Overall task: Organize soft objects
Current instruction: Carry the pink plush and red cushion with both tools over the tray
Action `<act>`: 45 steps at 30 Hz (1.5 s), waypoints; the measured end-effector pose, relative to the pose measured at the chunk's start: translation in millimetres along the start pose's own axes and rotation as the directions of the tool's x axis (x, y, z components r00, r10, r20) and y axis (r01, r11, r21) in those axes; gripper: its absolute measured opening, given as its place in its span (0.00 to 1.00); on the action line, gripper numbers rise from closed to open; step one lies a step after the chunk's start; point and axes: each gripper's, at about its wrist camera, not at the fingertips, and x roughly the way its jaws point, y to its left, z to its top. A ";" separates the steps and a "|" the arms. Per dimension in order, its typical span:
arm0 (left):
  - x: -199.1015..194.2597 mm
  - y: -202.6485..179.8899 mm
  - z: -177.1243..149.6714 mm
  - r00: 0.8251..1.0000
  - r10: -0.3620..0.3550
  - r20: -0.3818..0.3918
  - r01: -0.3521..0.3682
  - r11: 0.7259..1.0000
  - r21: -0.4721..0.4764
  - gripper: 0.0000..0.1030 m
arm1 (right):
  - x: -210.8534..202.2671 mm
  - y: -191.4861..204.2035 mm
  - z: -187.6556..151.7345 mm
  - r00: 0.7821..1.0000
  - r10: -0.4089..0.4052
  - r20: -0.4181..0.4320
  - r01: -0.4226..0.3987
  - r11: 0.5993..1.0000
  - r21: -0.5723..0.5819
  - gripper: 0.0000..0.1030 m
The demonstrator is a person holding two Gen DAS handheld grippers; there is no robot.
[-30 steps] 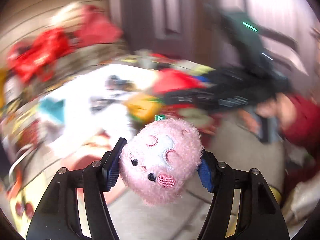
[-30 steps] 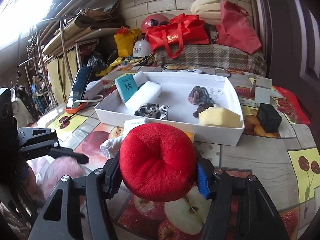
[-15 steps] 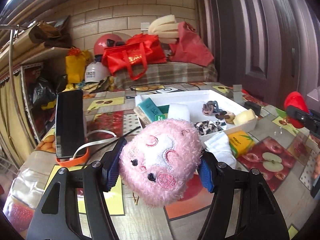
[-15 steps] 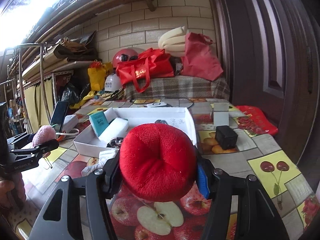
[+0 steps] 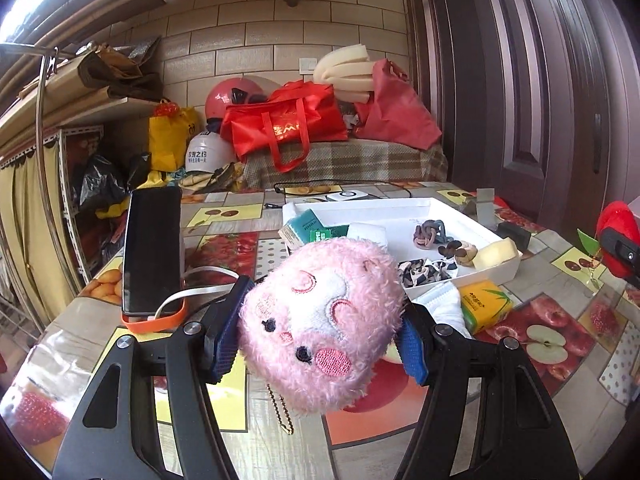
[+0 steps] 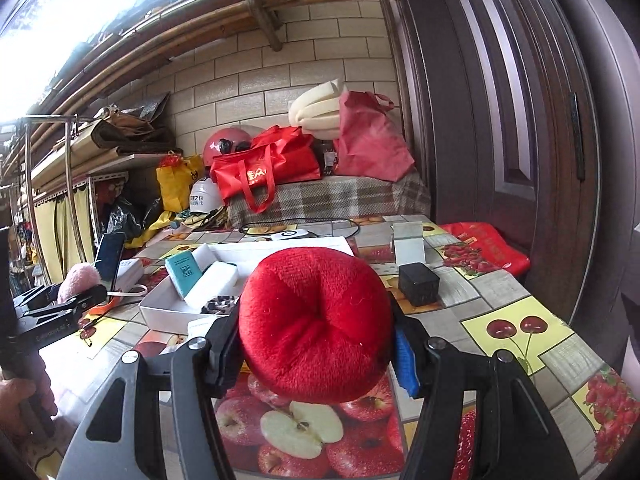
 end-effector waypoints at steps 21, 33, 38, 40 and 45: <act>14.3 -48.1 8.0 0.998 -0.051 0.023 0.052 0.997 -0.051 0.61 | 68.0 41.9 -4.3 0.981 0.142 -0.136 -0.117 0.977 0.178 0.58; 19.9 -27.3 11.2 0.998 0.035 0.056 -0.036 0.999 0.006 0.61 | 56.8 -16.5 2.0 0.992 -0.020 -0.122 0.038 0.988 0.149 0.58; 32.5 -22.7 14.4 0.996 0.067 0.052 -0.068 0.998 0.015 0.61 | 57.5 -43.7 2.7 0.989 -0.077 -0.130 0.096 0.985 0.143 0.58; 37.2 -26.4 16.2 0.996 0.070 0.061 -0.072 0.997 0.032 0.61 | 61.7 -38.2 3.5 0.988 -0.074 -0.134 0.089 0.990 0.108 0.58; 48.6 -27.0 19.8 0.995 0.087 0.057 -0.089 0.995 0.035 0.61 | 68.1 -5.4 6.0 0.993 -0.049 -0.108 0.044 0.998 -0.044 0.58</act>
